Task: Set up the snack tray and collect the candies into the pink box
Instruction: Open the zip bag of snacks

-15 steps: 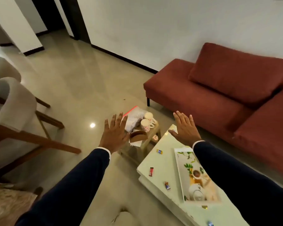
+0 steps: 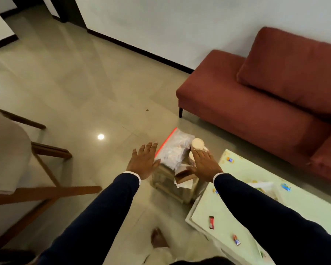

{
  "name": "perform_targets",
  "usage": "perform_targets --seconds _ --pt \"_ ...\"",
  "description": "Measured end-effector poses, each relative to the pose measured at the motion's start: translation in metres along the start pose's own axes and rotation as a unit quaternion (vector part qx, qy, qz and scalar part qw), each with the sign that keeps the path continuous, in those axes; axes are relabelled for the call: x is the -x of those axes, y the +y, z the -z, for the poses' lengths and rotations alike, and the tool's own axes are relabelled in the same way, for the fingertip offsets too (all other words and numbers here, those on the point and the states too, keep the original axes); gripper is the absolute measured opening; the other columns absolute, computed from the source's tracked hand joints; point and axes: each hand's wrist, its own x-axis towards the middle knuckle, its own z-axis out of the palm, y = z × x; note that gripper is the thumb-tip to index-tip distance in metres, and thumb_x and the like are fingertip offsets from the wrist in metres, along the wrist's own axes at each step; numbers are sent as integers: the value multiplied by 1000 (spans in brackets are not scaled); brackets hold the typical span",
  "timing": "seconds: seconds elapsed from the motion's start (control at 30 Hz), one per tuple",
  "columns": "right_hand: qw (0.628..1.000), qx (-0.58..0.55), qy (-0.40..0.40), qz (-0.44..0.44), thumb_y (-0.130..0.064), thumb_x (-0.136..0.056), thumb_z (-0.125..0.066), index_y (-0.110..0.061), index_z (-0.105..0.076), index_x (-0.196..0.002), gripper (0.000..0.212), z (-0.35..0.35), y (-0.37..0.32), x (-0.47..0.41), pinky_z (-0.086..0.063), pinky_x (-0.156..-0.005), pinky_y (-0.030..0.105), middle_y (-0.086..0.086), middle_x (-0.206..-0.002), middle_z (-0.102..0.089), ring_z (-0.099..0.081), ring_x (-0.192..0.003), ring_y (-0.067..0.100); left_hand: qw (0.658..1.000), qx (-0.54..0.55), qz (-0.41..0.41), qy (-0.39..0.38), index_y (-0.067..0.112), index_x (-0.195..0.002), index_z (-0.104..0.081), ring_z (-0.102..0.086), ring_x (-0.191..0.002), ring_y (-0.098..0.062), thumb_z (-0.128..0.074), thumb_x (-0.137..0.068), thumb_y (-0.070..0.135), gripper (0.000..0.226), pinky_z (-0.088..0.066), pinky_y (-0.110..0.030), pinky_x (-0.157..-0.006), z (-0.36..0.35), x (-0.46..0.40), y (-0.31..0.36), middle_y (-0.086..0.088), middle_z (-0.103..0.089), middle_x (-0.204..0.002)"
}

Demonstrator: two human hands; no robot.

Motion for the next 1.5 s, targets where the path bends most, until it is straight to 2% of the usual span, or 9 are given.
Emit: perform_targets --seconds 0.17,0.4,0.7,0.93,1.03,1.17,1.3,1.4,1.5 --pt "995 -81 -31 -41 -54 -98 -47 -9 -21 -156 78 -11 -20 -55 -28 -121 44 13 -159 -33 -34 -145 31 990 135 -28 -16 15 -160 -24 -45 -141 -32 -43 -107 35 60 -43 -47 -110 -1 -56 -38 -10 -32 -162" --pt "948 -262 -89 -160 -47 -101 -51 -11 -17 -158 76 -31 -11 -128 -34 -118 41 11 -162 -31 -39 -145 31 973 198 -19 -119 20 -155 -38 -44 -143 -24 -48 -106 30 51 -36 -37 -116 -16 -142 -74 -5 -41 -158" --pt "839 -428 -115 -317 -37 -99 -58 -10 -31 -153 66 -71 16 -194 -38 -112 43 12 -149 -47 -47 -135 30 937 242 5 -253 15 -151 -42 -46 -140 -29 -52 -104 26 50 -37 -33 -110 -61 -256 -64 -11 -47 -152" --pt "738 -519 -90 -421 -37 -96 -64 -16 -27 -154 71 -134 18 -234 -33 -111 35 7 -157 -39 -39 -143 29 899 326 72 -284 16 -147 -44 -59 -125 -35 -57 -96 20 53 -47 -51 -107 -136 -334 -63 -12 -52 -144" --pt "679 -570 -70 -457 -29 -94 -67 -16 -25 -153 74 -155 10 -249 -32 -120 46 7 -155 -40 -39 -143 30 869 373 132 -296 21 -142 -47 -62 -119 -35 -61 -89 30 55 -48 -52 -106 -163 -347 -74 -9 -58 -137" --pt "617 -600 -53 -507 -25 -89 -72 -7 -29 -145 73 -170 3 -264 -40 -113 49 12 -146 -48 -49 -133 32 829 411 157 -345 17 -139 -51 -59 -127 -37 -58 -73 42 71 -39 -55 -115 -187 -346 -79 -14 -64 -133" --pt "605 -629 -31 -487 -17 -88 -74 -11 -41 -145 66 -164 -3 -266 -42 -113 49 9 -143 -55 -52 -133 30 825 453 174 -291 28 -110 -51 -68 -100 -34 -64 -83 26 30 -56 -55 -95 -173 -337 -76 -19 -67 -115" --pt "609 -662 -2 -437 -13 -89 -73 -17 -46 -143 60 -145 -6 -256 -44 -112 48 4 -138 -61 -56 -129 25 819 486 169 -252 26 -104 -50 -65 -77 -23 -61 -91 3 29 -57 -41 -70 -150 -328 -68 -14 -64 -101" --pt "590 -700 28 -401 -7 -89 -73 -19 -46 -142 61 -116 -2 -233 -49 -105 40 0 -133 -63 -59 -125 21 813 519 161 -210 20 -101 -52 -61 -76 -22 -60 -93 2 21 -53 -30 -62 -118 -310 -54 -7 -59 -91"
